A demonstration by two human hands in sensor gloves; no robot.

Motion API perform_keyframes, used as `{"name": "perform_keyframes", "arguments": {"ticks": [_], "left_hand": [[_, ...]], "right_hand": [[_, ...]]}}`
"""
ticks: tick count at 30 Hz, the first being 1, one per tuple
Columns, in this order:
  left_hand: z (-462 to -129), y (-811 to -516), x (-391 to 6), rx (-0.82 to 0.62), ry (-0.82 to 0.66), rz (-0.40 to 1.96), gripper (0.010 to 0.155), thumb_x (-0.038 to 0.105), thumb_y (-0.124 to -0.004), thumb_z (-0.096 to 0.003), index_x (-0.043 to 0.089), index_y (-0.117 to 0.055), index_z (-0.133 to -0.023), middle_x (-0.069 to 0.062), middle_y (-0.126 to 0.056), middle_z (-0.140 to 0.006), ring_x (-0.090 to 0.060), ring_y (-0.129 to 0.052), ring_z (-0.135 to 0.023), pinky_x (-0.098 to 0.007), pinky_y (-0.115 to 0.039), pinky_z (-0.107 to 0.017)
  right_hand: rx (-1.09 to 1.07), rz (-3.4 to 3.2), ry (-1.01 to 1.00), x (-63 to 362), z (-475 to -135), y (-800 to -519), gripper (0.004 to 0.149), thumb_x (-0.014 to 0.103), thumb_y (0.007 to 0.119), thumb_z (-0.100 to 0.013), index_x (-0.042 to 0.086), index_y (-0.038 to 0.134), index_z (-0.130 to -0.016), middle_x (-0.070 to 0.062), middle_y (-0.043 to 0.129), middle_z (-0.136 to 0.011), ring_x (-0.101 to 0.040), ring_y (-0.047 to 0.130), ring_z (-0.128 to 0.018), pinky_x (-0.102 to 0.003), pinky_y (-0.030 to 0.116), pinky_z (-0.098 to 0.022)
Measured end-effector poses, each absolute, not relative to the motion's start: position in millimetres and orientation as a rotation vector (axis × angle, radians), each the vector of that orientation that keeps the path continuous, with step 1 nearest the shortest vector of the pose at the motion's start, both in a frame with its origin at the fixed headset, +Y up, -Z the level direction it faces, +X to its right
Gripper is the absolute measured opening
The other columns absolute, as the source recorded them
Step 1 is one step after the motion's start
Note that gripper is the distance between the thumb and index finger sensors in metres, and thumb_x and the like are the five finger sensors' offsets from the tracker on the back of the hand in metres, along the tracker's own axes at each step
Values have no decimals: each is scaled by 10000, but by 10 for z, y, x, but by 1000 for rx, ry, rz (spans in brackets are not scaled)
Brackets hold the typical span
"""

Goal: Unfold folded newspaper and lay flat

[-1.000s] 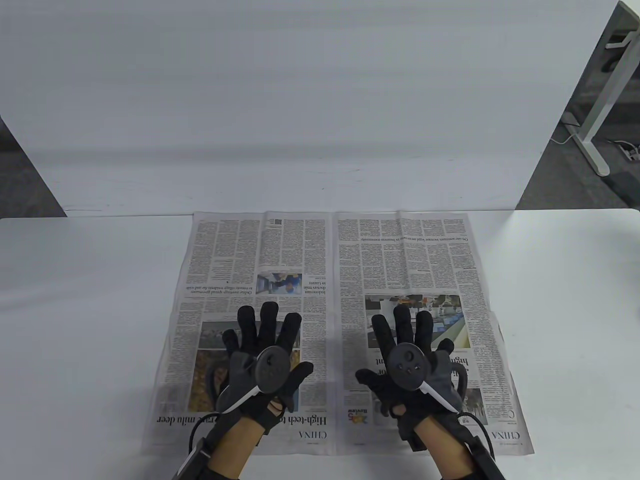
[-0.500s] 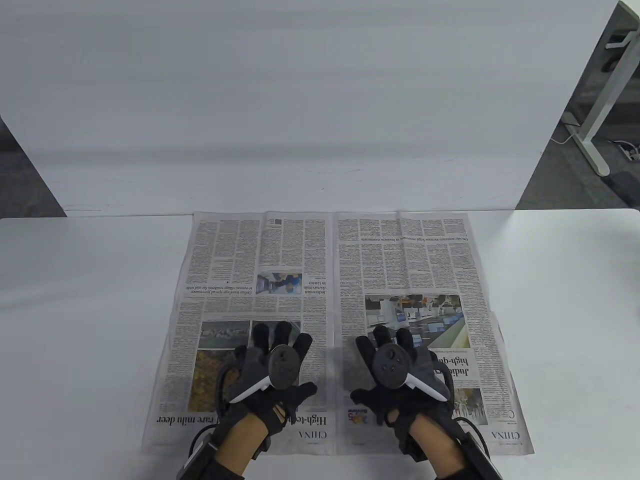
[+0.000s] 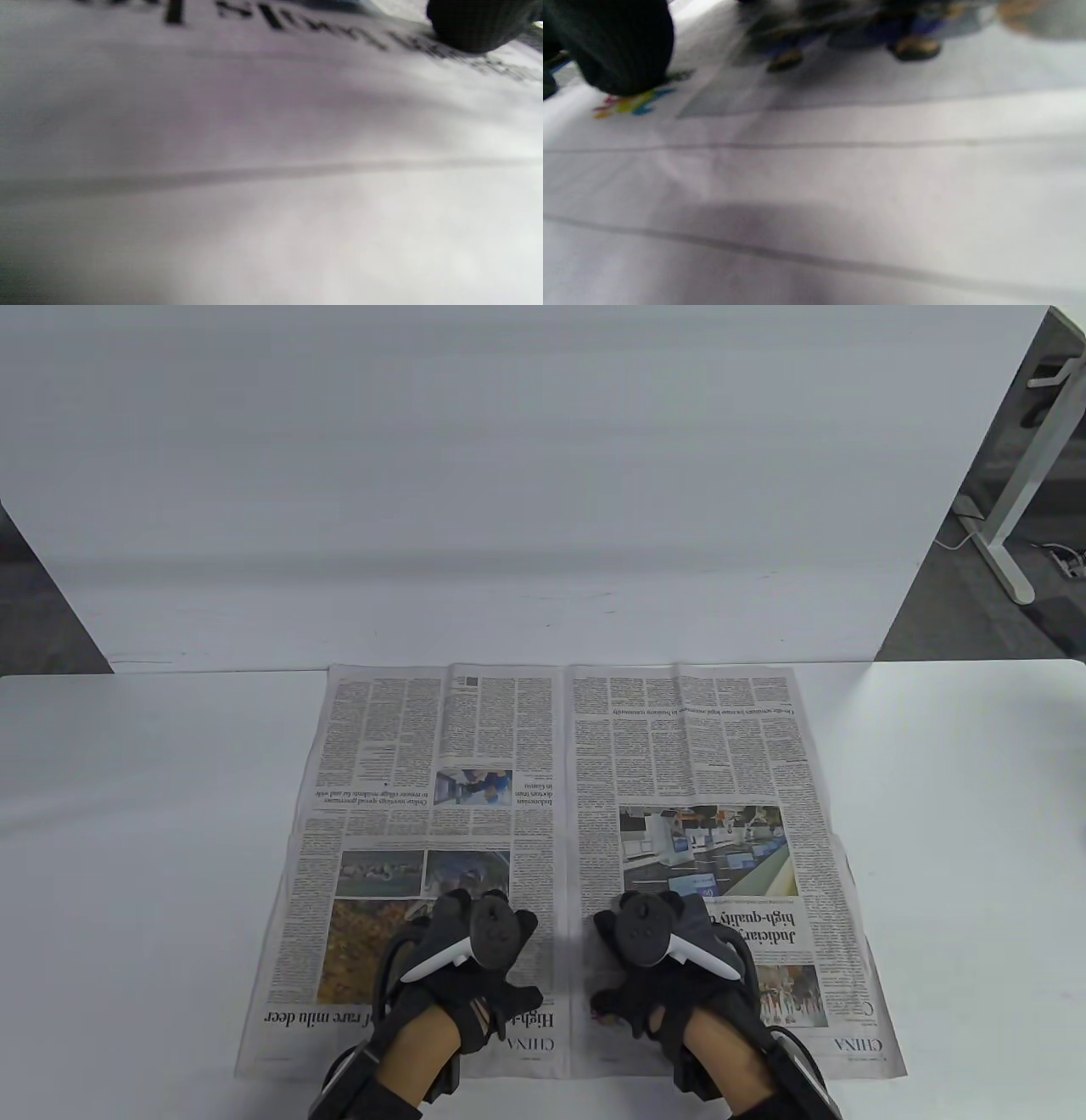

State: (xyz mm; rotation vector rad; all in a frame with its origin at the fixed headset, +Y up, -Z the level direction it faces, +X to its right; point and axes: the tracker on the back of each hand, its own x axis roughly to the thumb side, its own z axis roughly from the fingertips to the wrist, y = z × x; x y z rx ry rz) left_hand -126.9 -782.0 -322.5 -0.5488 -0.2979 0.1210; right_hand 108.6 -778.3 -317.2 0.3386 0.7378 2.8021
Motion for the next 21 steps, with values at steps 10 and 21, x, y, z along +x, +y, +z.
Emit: {"name": "perform_keyframes", "arguments": {"ticks": [10, 21], "left_hand": [[-3217, -7820, -1528, -583, -220, 102, 889, 718, -713, -411, 452, -127, -1024, -12, 61, -1110, -507, 70, -997, -791, -147, -650], [-3162, -7815, -2201, -571, -84, 150, 890, 722, -714, -404, 458, -131, -1022, 2, 61, -1111, -497, 78, -999, -781, -124, -660]], "right_hand": [[298, 2825, 721, 1321, -3190, -7763, 889, 621, 845, -380, 348, 332, -1053, -55, 161, -1165, -491, 100, -1018, -885, 293, -503], [161, 2810, 657, 2227, -3070, -7787, 879, 624, 832, -386, 332, 343, -1056, -65, 179, -1163, -482, 112, -1018, -869, 278, -517]]}}
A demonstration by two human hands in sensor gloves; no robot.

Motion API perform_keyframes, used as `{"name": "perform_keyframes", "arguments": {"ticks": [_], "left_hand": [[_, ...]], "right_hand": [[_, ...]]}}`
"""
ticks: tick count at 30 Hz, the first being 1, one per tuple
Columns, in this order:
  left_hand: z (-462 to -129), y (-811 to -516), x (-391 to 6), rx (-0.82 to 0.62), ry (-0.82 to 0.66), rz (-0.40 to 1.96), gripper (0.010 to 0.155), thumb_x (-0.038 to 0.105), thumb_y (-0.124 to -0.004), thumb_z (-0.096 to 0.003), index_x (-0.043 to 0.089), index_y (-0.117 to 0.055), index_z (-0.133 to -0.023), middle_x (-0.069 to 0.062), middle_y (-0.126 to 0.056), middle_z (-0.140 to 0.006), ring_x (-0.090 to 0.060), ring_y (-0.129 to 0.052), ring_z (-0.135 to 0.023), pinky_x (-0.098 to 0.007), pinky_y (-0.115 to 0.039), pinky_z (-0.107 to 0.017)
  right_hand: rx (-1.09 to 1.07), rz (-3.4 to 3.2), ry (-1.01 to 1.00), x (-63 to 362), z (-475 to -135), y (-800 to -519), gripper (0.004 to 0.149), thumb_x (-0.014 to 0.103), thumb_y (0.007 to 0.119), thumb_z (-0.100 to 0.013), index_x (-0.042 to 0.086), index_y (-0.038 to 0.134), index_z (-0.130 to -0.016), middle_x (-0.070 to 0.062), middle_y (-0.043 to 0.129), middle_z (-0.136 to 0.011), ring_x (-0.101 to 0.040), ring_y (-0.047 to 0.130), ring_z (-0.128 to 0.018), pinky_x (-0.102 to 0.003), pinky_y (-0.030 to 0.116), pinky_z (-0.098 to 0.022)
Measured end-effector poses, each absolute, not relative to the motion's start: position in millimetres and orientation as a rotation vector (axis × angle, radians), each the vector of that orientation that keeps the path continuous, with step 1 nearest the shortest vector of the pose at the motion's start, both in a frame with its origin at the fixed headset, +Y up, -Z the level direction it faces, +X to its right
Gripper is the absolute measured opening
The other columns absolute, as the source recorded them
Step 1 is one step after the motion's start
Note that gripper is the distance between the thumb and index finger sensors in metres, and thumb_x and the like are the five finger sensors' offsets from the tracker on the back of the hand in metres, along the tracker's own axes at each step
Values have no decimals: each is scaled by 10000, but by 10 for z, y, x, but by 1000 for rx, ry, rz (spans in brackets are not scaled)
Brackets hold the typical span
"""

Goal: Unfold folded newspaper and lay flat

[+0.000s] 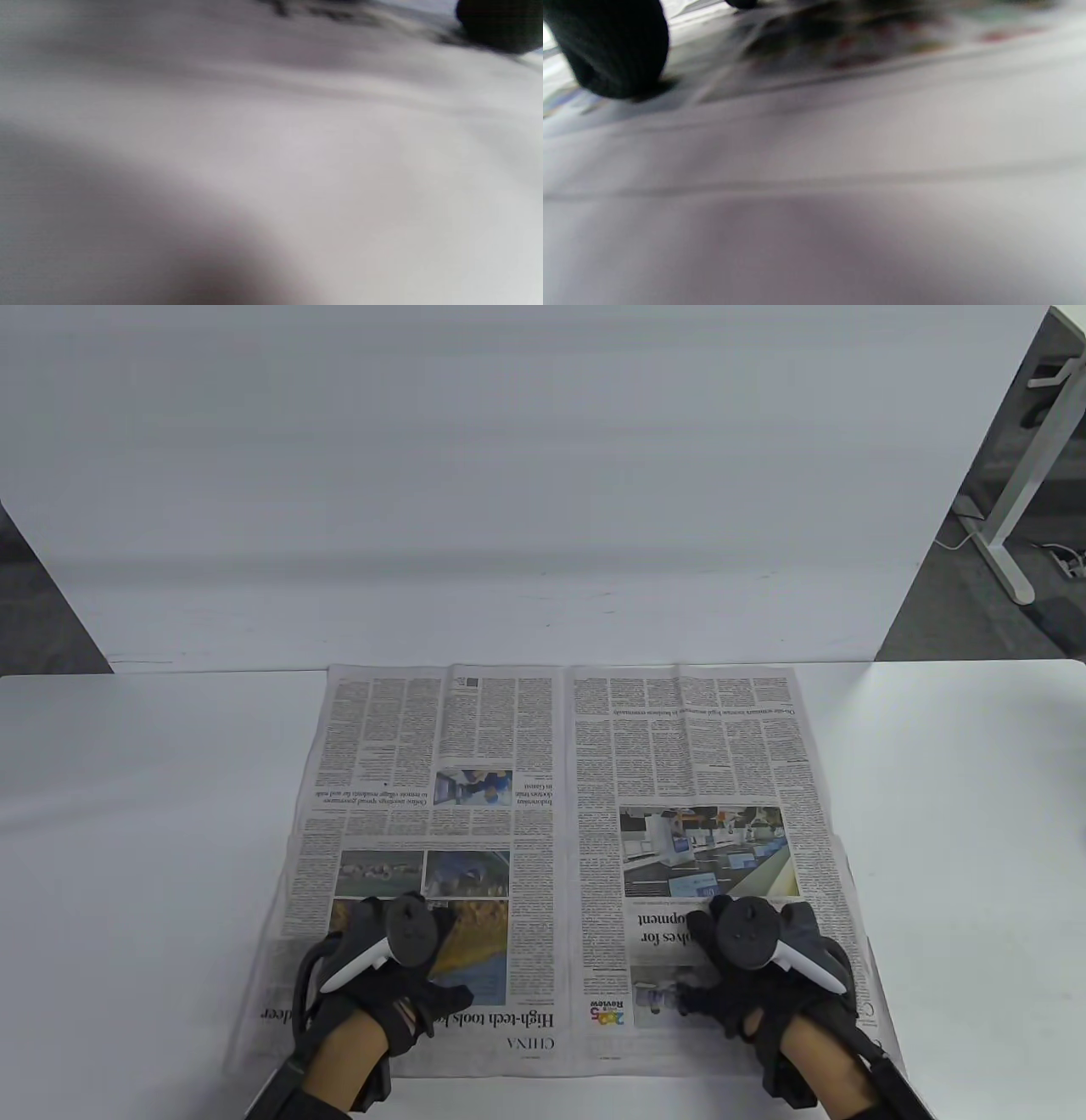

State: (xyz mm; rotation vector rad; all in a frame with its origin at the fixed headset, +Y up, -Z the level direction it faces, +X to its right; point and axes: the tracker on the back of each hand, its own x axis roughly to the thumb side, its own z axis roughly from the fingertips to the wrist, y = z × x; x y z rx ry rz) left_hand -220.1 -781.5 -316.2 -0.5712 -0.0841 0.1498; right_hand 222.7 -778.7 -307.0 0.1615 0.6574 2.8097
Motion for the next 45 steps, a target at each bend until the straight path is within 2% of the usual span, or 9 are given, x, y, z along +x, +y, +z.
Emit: {"name": "perform_keyframes", "arguments": {"ticks": [13, 24, 27, 29, 31, 34, 37, 40, 45], "left_hand": [[-3067, -7803, -2790, -588, 67, 192, 894, 717, -713, -405, 457, -112, -1014, 1, 82, -1101, -496, 96, -991, -779, -108, -666], [-3051, -7803, -2824, -591, 77, 215, 885, 693, -705, -422, 441, -102, -1019, -11, 100, -1096, -491, 121, -988, -774, -84, -666], [-3072, -7740, -2817, -550, 108, 236, 844, 638, -718, -441, 400, -183, -1048, -54, 18, -1120, -499, 38, -1013, -764, -134, -691], [-3085, -7617, -2808, -500, 158, 267, 790, 576, -705, -457, 339, -268, -1071, -95, -57, -1133, -509, -7, -1017, -754, -150, -692], [-3098, -7436, -2803, -438, 170, 287, 775, 548, -695, -469, 342, -257, -1074, -84, -27, -1128, -502, 16, -1016, -750, -159, -699], [-3118, -7075, -2759, -265, 182, 316, 758, 526, -688, -479, 331, -270, -1081, -102, -54, -1137, -515, -17, -1026, -753, -182, -702], [-3138, -6824, -2579, -179, 166, 367, 751, 524, -676, -486, 330, -262, -1082, -109, -56, -1139, -519, -17, -1026, -756, -179, -700], [-3153, -6751, -2248, -106, 112, 362, 752, 527, -666, -490, 334, -242, -1081, -107, -35, -1135, -517, -3, -1023, -759, -166, -696], [-3155, -6892, -1699, -14, 5, 302, 747, 531, -657, -486, 335, -250, -1080, -113, -45, -1134, -517, -22, -1026, -756, -186, -698]], "right_hand": [[45, 2790, 626, 2923, -2958, -7801, 878, 608, 831, -389, 308, 347, -1057, -94, 184, -1154, -480, 117, -1010, -857, 273, -523], [41, 2799, 587, 2979, -2926, -7804, 880, 611, 829, -386, 294, 359, -1060, -109, 199, -1157, -490, 130, -1018, -863, 271, -534], [32, 2801, 565, 2978, -2938, -7748, 847, 581, 834, -398, 271, 410, -1062, -127, 263, -1166, -525, 186, -1026, -871, 307, -556], [21, 2765, 494, 2977, -2962, -7616, 840, 556, 814, -417, 276, 356, -1064, -167, 287, -1167, -568, 243, -1022, -861, 324, -567], [8, 2746, 413, 2955, -2983, -7490, 809, 515, 823, -424, 253, 401, -1062, -182, 330, -1165, -572, 264, -1023, -861, 322, -564], [-28, 2759, 325, 2851, -3031, -7237, 787, 472, 849, -423, 227, 457, -1060, -202, 380, -1158, -582, 319, -1022, -856, 343, -564], [-79, 2733, 238, 2611, -3098, -7032, 789, 460, 860, -418, 224, 468, -1060, -202, 387, -1157, -584, 340, -1023, -849, 348, -571], [-125, 2729, 140, 2271, -3163, -6923, 791, 462, 858, -418, 234, 461, -1063, -194, 315, -1161, -588, 317, -1026, -855, 330, -565], [-140, 2736, -51, 1784, -3177, -6952, 823, 494, 826, -426, 274, 369, -1074, -174, 163, -1157, -582, 226, -1032, -850, 290, -569]]}}
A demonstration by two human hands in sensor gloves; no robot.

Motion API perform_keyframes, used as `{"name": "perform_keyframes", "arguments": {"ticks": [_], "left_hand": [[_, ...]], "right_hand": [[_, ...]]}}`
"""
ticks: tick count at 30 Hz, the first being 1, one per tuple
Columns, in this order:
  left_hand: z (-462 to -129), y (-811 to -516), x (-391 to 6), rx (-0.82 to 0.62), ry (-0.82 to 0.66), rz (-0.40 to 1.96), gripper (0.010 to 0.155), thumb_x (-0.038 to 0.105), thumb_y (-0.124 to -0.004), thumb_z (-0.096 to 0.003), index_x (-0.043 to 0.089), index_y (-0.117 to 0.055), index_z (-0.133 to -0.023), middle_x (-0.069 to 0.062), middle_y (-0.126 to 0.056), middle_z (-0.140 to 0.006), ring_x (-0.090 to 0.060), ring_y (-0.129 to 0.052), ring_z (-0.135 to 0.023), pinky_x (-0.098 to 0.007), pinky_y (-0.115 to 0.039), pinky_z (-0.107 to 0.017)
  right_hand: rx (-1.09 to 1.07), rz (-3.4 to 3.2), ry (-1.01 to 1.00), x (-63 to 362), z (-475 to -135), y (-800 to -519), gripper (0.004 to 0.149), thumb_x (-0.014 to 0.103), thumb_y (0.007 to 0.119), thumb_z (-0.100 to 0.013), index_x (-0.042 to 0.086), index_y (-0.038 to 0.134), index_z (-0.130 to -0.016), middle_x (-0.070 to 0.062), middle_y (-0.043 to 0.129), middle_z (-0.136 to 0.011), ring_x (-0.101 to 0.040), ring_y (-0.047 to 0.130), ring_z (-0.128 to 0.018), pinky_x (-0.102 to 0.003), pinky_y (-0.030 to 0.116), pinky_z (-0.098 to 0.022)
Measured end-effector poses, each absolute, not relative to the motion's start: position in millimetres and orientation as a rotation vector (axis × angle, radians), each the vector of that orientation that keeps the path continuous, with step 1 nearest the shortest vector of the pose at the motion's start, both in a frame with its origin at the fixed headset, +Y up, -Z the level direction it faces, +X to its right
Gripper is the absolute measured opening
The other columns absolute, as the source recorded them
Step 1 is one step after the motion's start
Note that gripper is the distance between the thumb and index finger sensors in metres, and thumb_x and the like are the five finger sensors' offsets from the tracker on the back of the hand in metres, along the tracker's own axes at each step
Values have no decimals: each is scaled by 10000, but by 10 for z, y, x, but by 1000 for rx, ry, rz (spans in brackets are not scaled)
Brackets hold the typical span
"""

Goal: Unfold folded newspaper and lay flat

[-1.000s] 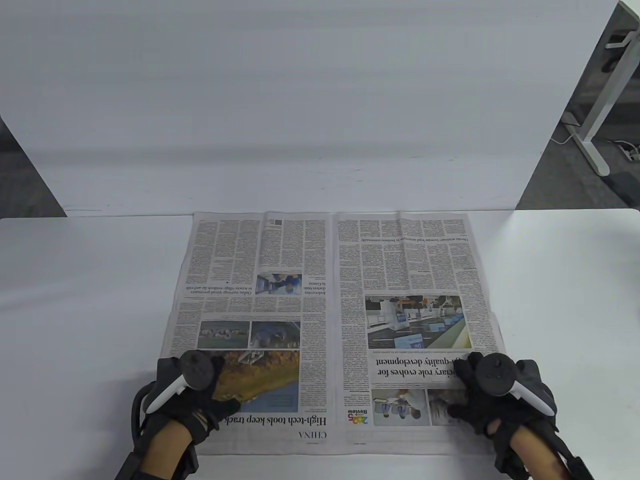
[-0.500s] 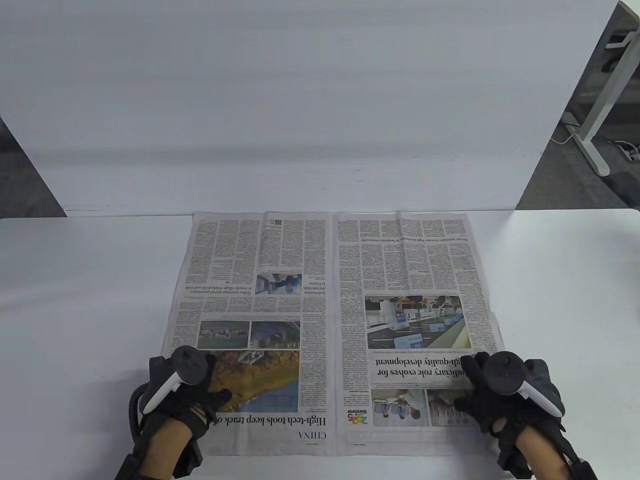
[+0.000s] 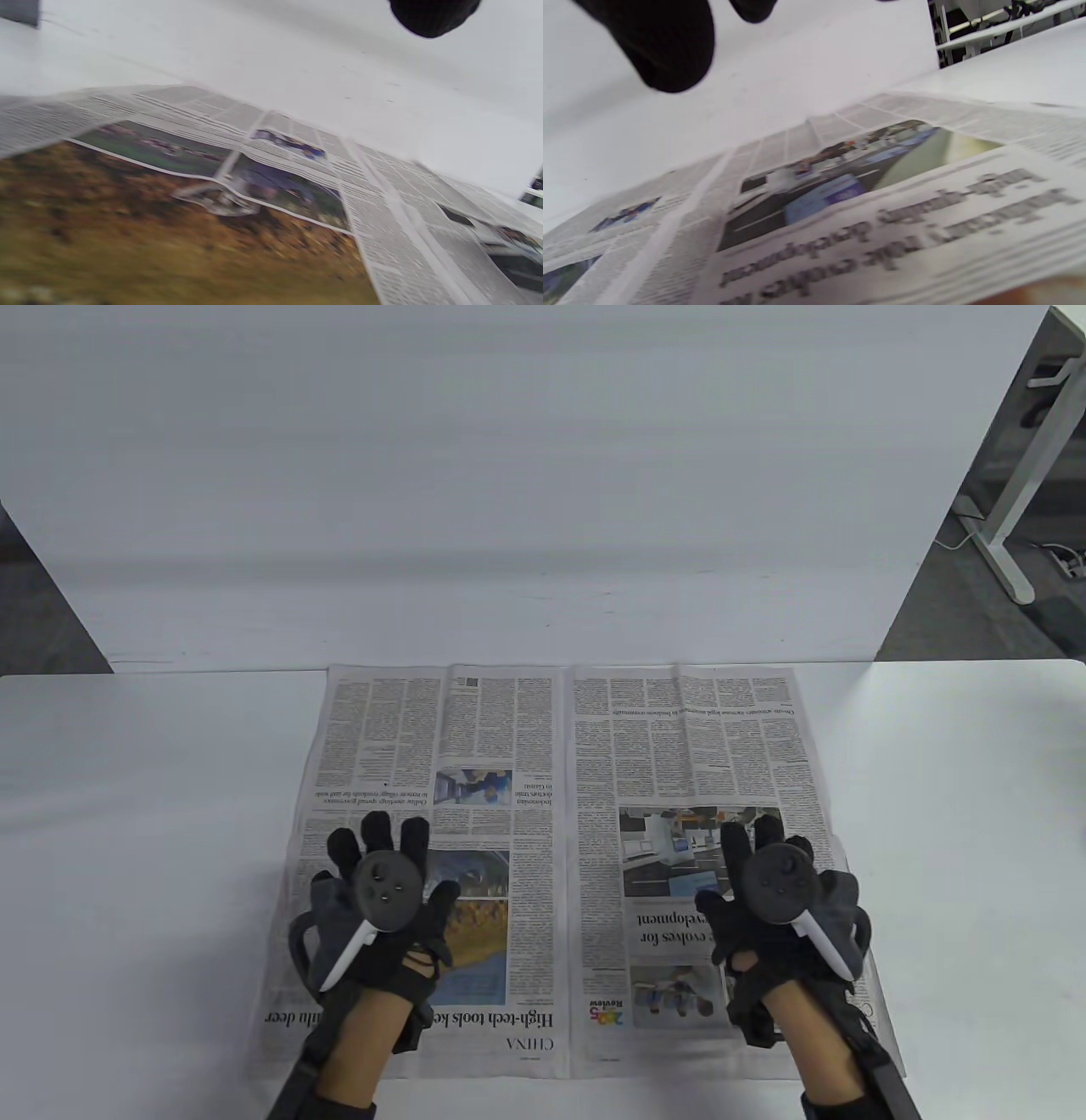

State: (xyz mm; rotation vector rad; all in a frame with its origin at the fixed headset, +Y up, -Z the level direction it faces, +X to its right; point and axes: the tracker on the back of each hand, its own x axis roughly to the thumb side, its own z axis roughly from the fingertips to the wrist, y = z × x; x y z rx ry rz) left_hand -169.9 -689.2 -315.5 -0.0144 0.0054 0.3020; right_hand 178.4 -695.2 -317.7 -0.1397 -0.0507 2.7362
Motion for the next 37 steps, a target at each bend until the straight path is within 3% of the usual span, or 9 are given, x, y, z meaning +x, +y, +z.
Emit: {"name": "perform_keyframes", "arguments": {"ticks": [6, 10, 14, 17, 19, 37], "left_hand": [[-3102, -7075, -1426, 129, -112, 190, 759, 552, -653, -477, 349, -232, -1074, -98, -32, -1133, -509, -17, -1031, -750, -209, -713], [-3076, -7125, -1408, 141, -156, 196, 778, 590, -651, -464, 362, -219, -1070, -85, -20, -1134, -505, -5, -1034, -757, -207, -710], [-3084, -7214, -1432, 95, -175, 164, 798, 647, -624, -456, 387, -180, -1065, -73, 23, -1127, -499, 32, -1027, -768, -188, -703], [-3116, -7273, -1497, 32, -163, 185, 794, 660, -603, -454, 382, -190, -1071, -72, 35, -1126, -498, 52, -1021, -777, -170, -695], [-3125, -7319, -1543, -39, -139, 192, 788, 660, -591, -454, 385, -183, -1070, -69, 44, -1125, -499, 62, -1018, -779, -157, -691], [-3119, -7344, -1624, -84, -122, 204, 789, 655, -581, -457, 374, -170, -1070, -79, 34, -1127, -502, 52, -1020, -778, -152, -688]], "right_hand": [[-4, 2823, -242, 1441, -3059, -7142, 823, 536, 772, -440, 352, 277, -1070, -87, 81, -1171, -513, 135, -1063, -809, 270, -636], [73, 2852, -300, 1415, -3008, -7194, 821, 564, 756, -436, 381, 264, -1067, -41, 76, -1182, -481, 117, -1083, -793, 259, -668], [136, 2866, -255, 1447, -3001, -7261, 854, 622, 745, -416, 375, 252, -1067, -38, 71, -1180, -490, 75, -1062, -815, 230, -631], [114, 2897, -12, 1482, -3019, -7330, 882, 724, 666, -414, 378, 193, -1074, -57, 3, -1169, -509, -2, -1026, -850, 211, -577], [105, 2870, 119, 1495, -3013, -7383, 887, 732, 649, -421, 375, 163, -1072, -61, -33, -1159, -508, -40, -1013, -854, 183, -563], [91, 2846, 137, 1477, -3025, -7404, 848, 662, 684, -441, 340, 231, -1080, -92, 24, -1164, -516, 16, -1021, -841, 193, -573]]}}
